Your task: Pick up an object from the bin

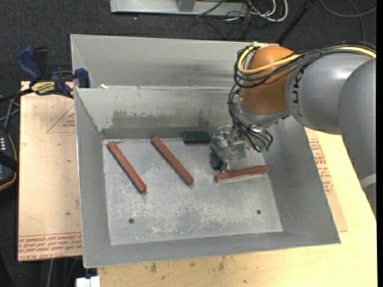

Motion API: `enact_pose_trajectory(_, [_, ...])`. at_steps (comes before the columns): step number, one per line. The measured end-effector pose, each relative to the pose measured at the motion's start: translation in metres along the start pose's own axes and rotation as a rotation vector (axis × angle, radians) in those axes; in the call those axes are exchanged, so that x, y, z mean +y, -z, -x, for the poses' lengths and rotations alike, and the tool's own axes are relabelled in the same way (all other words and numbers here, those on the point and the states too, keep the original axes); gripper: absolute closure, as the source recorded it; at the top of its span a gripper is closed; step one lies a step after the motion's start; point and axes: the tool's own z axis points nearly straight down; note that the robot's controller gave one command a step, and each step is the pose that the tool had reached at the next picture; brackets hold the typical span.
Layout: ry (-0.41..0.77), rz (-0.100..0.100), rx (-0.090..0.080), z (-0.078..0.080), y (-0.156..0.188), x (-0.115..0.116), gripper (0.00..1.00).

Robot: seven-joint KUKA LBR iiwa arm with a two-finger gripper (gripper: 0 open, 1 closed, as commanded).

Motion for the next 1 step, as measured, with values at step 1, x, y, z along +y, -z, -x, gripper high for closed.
enact_pose_trajectory(1, [0.087, 0.001, 0.006, -0.0078, 0.0369, 0.0061, 1.00])
